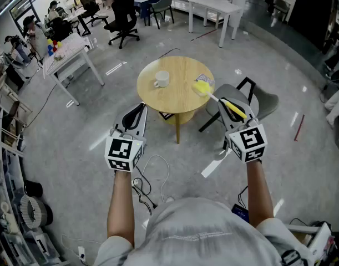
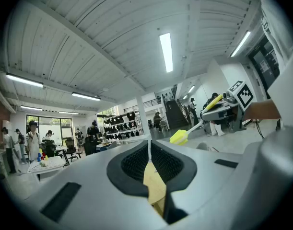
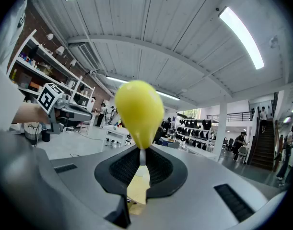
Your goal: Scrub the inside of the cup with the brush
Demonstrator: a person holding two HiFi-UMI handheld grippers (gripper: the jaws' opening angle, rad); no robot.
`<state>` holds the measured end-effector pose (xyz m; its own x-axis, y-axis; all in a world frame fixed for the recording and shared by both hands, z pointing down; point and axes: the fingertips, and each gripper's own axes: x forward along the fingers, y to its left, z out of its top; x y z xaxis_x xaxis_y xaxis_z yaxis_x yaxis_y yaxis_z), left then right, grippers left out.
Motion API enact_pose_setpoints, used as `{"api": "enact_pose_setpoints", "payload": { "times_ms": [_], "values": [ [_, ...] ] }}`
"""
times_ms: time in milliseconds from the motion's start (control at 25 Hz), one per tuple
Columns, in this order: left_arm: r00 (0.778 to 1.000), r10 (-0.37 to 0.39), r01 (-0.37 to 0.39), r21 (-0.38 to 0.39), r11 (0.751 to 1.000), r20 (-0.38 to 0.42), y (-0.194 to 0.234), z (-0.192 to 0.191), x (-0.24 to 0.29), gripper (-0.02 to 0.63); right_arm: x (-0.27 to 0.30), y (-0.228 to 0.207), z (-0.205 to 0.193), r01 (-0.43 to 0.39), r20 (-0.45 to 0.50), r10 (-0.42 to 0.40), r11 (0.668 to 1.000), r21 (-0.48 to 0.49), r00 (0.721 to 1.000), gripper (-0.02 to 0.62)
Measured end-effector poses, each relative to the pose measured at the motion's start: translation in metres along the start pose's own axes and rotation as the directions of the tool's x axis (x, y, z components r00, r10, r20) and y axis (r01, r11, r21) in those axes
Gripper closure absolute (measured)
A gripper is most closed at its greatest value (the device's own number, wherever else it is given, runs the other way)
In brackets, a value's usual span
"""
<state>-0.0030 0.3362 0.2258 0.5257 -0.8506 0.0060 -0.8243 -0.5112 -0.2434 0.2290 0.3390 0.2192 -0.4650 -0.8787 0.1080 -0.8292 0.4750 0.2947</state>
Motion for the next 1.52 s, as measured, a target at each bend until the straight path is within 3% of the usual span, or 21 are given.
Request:
{"api": "enact_pose_setpoints", "payload": {
  "times_ms": [240, 440, 1160, 1520],
  "values": [
    [1.000, -0.012, 0.012, 0.005, 1.000, -0.005, -0.007, 0.000, -0.002, 0.574, 0.000, 0.008, 0.002, -0.034, 0.014, 0.034, 0.999, -0.001, 0.999, 0.535],
    [1.000, -0.028, 0.028, 0.003, 1.000, -0.011, -0.008, -0.002, -0.009, 0.574, 0.002, 0.017, 0.006, -0.078, 0.031, 0.076, 0.995, 0.065, 0.997, 0.534],
    [0.997, -0.067, 0.067, -0.009, 0.998, -0.031, 0.048, -0.047, -0.034, 0.574, 0.048, 0.067, 0.001, -0.021, -0.040, 0.024, 0.997, 0.080, 0.999, 0.534],
    [0.998, -0.053, 0.051, -0.055, 0.997, -0.046, 0.079, -0.068, 0.035, 0.577, 0.110, 0.021, -0.012, -0.037, -0.021, 0.039, 0.997, 0.072, 0.999, 0.534]
  ]
}}
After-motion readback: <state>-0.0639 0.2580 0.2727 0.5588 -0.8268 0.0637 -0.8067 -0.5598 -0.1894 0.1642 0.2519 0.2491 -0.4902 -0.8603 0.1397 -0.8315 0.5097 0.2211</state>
